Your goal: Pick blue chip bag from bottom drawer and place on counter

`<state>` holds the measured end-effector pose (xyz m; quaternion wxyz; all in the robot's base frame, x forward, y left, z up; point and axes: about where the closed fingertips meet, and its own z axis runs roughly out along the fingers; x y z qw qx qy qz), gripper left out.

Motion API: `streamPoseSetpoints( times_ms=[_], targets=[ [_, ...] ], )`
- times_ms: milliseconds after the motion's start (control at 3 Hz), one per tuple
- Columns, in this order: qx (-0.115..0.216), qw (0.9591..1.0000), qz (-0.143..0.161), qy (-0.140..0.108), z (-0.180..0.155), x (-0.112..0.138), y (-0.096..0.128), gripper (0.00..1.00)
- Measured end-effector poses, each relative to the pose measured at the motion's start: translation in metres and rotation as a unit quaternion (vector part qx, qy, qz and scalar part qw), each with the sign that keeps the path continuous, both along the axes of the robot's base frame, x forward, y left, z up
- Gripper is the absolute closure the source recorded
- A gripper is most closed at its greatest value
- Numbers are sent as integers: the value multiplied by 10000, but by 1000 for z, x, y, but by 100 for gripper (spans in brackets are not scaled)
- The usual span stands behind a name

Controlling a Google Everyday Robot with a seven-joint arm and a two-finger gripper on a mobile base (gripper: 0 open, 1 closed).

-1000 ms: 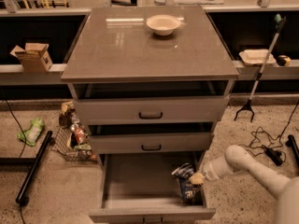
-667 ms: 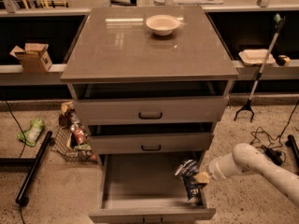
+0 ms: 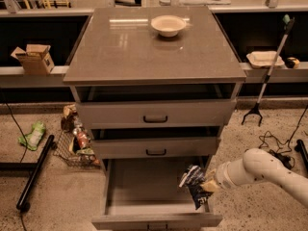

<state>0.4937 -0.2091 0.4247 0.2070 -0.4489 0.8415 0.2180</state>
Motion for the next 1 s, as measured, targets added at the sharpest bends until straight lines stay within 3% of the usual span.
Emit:
streamPoseSetpoints(
  times_ms=[333,667,1000],
  targets=[
    [-43,9998,81,-181,14,3,2,100],
    [-166,9958,333,-842,75,14,5,100],
    [-473,9833,604,-1648,160,31,11,100]
  ],
)
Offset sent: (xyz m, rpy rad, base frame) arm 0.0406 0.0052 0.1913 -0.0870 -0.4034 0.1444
